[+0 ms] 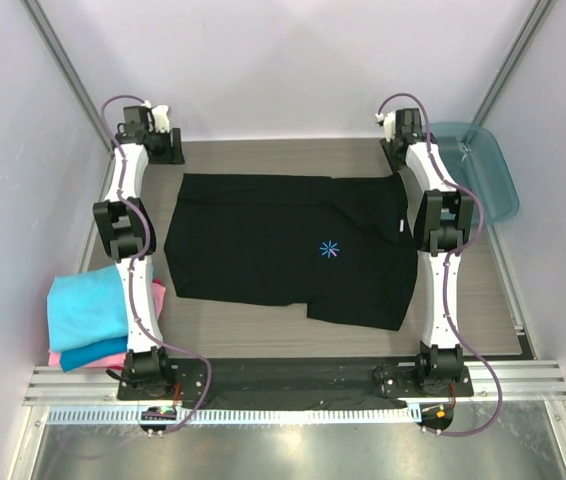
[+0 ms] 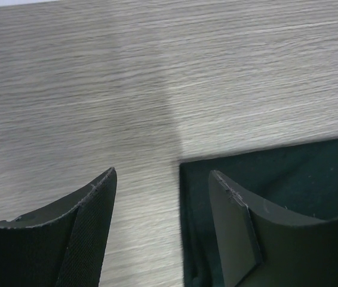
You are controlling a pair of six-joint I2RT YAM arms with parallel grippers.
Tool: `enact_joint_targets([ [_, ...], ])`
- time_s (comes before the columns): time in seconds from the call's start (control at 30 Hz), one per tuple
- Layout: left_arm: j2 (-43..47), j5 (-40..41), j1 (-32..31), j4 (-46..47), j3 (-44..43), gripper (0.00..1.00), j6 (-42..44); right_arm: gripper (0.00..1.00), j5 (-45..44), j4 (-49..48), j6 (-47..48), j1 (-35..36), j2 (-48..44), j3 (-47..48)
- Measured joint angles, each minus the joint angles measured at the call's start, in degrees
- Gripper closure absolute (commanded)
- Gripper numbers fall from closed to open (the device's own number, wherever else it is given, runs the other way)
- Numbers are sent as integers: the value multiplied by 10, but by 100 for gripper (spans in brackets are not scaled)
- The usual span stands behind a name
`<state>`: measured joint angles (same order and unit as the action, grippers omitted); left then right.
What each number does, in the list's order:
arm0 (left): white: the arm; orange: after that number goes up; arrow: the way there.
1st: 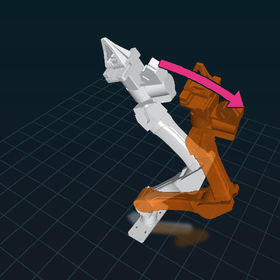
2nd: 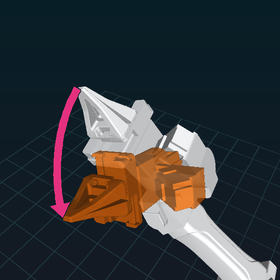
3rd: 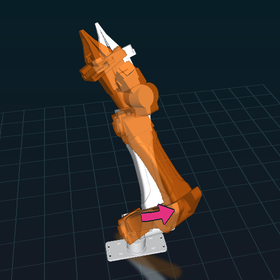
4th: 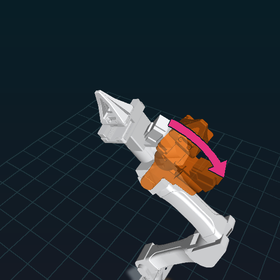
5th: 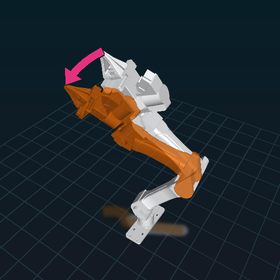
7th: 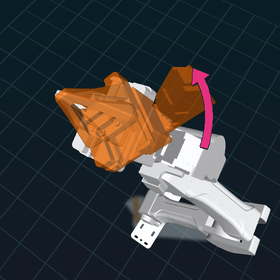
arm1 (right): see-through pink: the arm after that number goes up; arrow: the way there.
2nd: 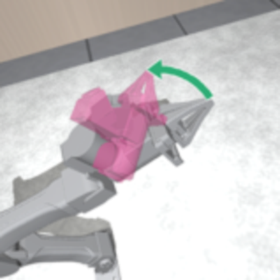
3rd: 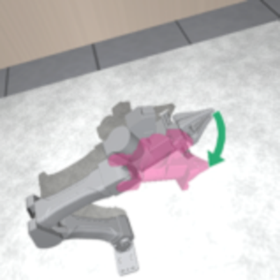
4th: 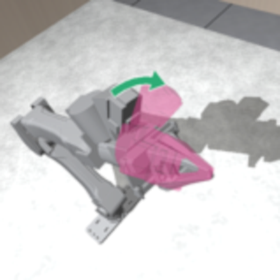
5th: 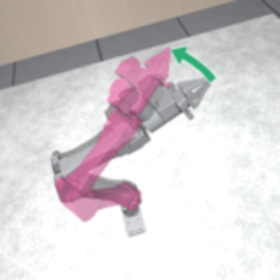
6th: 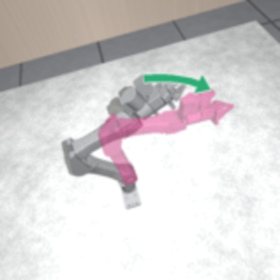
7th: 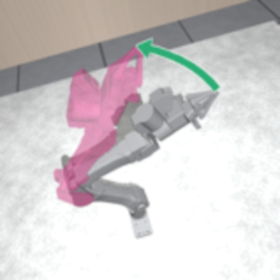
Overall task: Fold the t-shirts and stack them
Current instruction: Fold the tshirt
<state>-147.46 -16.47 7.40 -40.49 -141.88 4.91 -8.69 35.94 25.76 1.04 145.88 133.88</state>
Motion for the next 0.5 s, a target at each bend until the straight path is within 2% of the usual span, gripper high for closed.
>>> enact_joint_targets([
  [0.5, -14, -27, -4, 7, 0, 35, -33, 57, 14, 33, -25, 0, 0, -22],
])
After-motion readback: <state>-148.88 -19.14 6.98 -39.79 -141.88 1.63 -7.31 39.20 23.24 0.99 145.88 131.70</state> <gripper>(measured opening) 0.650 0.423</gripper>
